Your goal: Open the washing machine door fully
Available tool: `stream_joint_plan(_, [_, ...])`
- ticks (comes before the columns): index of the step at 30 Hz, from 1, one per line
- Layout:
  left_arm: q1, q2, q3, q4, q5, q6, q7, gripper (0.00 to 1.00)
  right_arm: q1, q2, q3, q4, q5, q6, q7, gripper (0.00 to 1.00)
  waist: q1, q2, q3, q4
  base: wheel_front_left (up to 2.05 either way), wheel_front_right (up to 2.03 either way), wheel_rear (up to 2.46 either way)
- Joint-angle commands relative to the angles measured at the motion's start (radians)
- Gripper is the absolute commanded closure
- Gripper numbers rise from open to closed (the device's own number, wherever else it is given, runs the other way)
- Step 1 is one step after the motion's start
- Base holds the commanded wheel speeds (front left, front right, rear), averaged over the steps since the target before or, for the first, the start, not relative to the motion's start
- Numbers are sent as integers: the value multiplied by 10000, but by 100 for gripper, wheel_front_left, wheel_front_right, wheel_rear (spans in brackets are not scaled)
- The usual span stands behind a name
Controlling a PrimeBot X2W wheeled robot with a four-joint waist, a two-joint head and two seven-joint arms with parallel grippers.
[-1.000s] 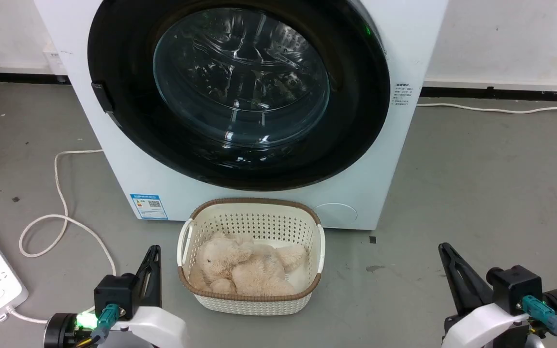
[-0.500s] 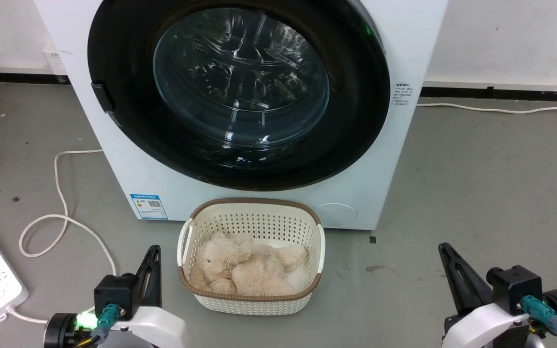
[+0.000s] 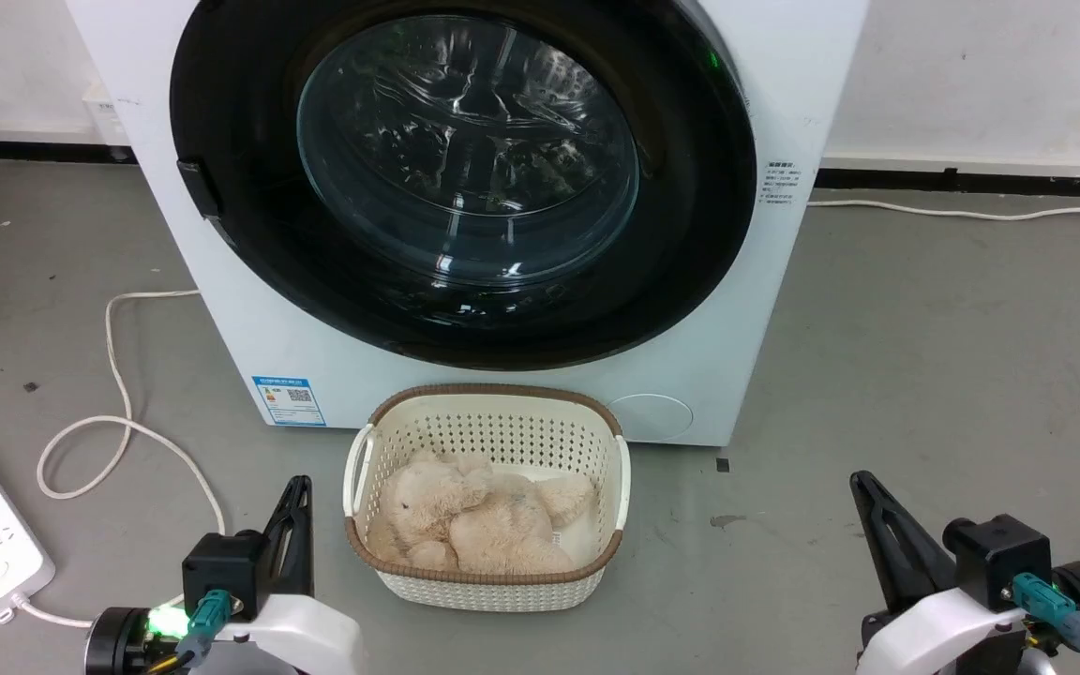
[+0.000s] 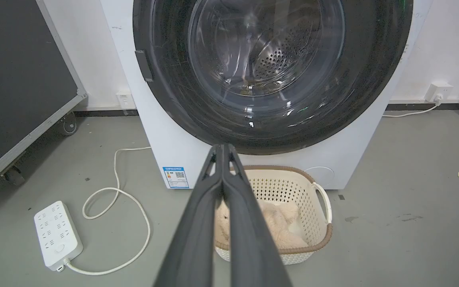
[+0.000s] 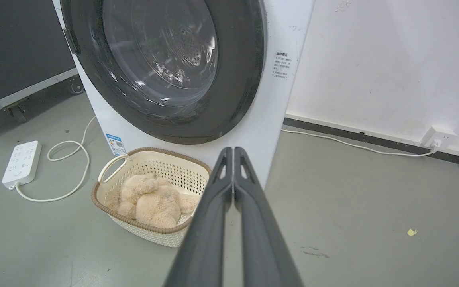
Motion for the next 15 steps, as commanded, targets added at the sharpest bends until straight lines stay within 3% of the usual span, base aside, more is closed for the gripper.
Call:
stream_joint_plan(1, [-150,-1,16,-37,30,28,3,100,-117,47,-1,-49,-76,-9,3,100,0,0,0,0,0,0,0])
stream_joint_plan(15, [-150,-1,16,-37,30,28,3,100,-117,47,-1,-49,-76,-9,3,100,0,0,0,0,0,0,0])
